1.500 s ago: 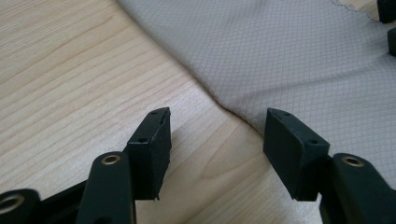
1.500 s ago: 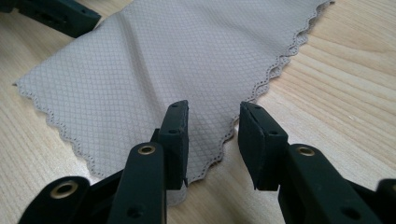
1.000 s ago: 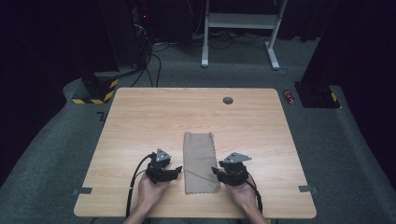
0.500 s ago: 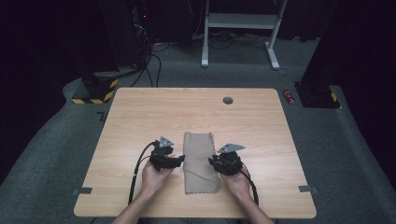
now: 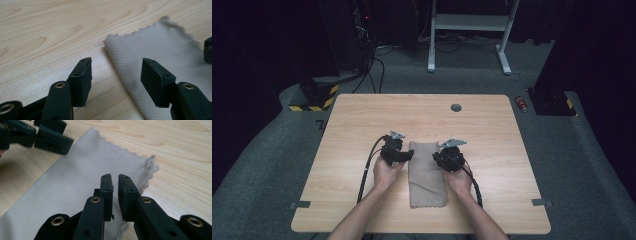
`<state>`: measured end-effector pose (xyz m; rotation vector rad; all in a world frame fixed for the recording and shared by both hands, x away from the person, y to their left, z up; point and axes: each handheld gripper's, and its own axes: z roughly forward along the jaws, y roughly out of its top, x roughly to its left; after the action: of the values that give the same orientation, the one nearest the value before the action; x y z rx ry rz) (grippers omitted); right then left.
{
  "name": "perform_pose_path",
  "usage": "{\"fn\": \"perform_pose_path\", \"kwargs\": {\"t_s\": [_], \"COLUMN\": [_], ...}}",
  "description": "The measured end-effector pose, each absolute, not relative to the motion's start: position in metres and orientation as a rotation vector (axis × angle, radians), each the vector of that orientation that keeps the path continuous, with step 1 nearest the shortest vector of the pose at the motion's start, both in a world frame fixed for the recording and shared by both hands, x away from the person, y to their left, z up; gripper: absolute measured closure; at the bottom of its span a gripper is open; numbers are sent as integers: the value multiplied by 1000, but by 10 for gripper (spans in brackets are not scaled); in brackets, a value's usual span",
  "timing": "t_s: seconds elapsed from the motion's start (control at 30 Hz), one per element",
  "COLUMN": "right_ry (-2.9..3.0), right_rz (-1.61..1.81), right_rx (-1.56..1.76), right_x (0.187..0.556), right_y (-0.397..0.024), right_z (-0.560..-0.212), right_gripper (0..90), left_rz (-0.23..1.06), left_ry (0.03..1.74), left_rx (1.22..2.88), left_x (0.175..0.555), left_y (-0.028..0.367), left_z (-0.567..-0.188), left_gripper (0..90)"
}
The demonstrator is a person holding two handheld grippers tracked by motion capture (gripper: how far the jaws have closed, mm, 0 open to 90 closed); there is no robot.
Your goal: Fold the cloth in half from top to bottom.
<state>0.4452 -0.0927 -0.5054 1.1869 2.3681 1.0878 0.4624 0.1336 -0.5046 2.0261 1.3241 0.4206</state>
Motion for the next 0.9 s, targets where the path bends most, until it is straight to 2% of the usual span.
{"fn": "perform_pose_path", "kwargs": {"t_s": [0.4,0.63,0.9], "right_ry": [2309,2274,2259], "right_rz": [966,984,932], "right_rx": [1303,1332,1373], "right_x": [474,480,499], "right_y": [-98,-97,-91], "right_z": [-515,-517,-515], "right_gripper": [810,692,661], "left_rz": [481,470,470], "left_ry": [1403,1392,1380], "left_rx": [1994,1973,1968], "left_x": [478,480,481], "left_y": [133,136,135], "left_z": [-514,-516,-516], "left_gripper": [453,461,469]}}
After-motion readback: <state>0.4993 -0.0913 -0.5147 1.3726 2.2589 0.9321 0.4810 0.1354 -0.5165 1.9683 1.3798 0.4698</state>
